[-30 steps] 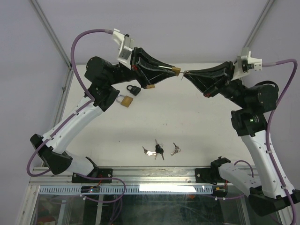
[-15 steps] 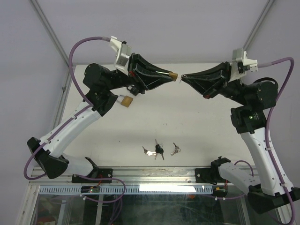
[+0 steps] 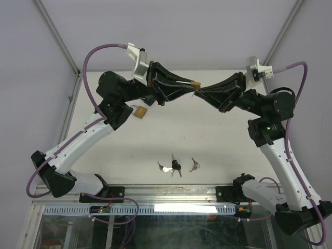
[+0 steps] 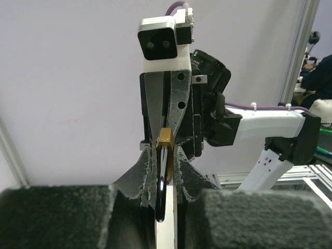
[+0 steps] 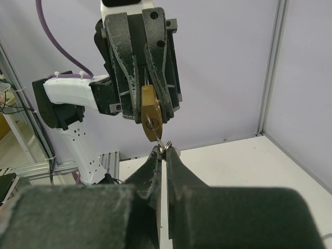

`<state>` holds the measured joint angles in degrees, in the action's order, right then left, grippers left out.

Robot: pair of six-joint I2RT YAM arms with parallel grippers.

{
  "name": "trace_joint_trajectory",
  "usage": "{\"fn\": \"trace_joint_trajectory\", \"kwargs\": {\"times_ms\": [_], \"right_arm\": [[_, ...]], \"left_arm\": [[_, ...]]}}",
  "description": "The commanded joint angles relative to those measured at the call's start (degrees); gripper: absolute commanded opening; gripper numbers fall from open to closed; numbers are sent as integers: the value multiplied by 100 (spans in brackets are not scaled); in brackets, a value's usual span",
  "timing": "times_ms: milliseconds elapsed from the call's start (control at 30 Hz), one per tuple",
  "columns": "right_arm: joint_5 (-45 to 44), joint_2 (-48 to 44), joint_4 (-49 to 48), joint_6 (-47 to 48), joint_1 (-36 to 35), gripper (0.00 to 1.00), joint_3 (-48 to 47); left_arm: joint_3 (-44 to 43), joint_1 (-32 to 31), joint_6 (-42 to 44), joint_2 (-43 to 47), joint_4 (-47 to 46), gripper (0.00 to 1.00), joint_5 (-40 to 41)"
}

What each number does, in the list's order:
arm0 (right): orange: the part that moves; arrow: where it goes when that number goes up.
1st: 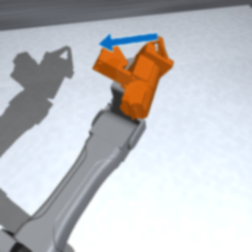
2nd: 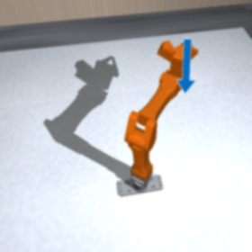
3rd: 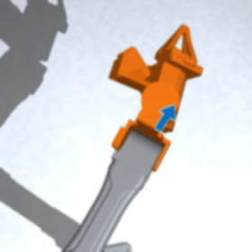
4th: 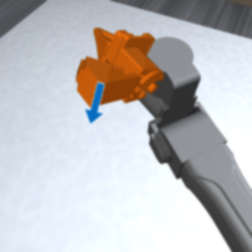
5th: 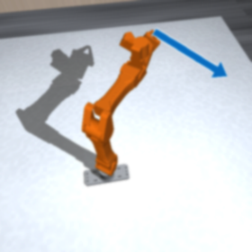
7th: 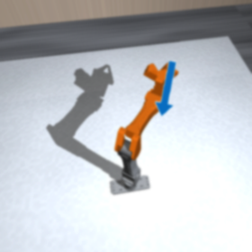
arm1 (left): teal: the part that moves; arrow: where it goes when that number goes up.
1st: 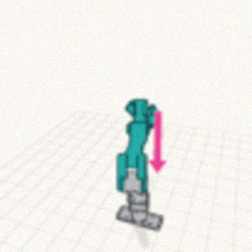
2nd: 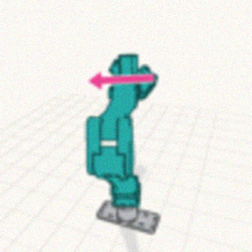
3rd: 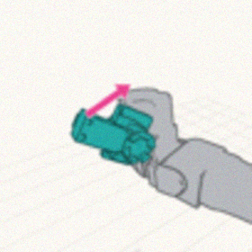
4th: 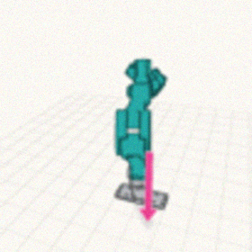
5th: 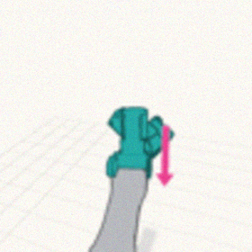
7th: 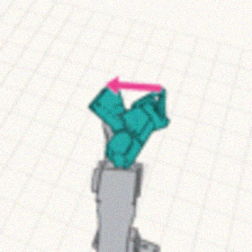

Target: Unlock with the key

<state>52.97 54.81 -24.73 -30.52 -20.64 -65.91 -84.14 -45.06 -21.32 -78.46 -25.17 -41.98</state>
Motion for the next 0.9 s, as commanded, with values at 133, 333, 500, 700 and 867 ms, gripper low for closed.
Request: {"fn": "trace_joint_trajectory", "kwargs": {"times_ms": [133,333,500,700,867], "right_arm": [[-140,-413,1428,1185,-97,0,-786],[-322,-374,3653,2490,-81,0,-1196],[-428,-339,4355,2706,-77,0,-1150],[-530,-316,4506,2585,-76,0,-988],[-606,-241,4453,2520,-80,0,-947]], "left_arm": [[179,258,350,55,1066,0,-120],[333,506,665,259,1627,0,-313],[1182,599,2328,365,3943,0,985],[2718,567,3720,209,5326,0,2777],[3418,512,4174,-178,5395,0,3847]]}}
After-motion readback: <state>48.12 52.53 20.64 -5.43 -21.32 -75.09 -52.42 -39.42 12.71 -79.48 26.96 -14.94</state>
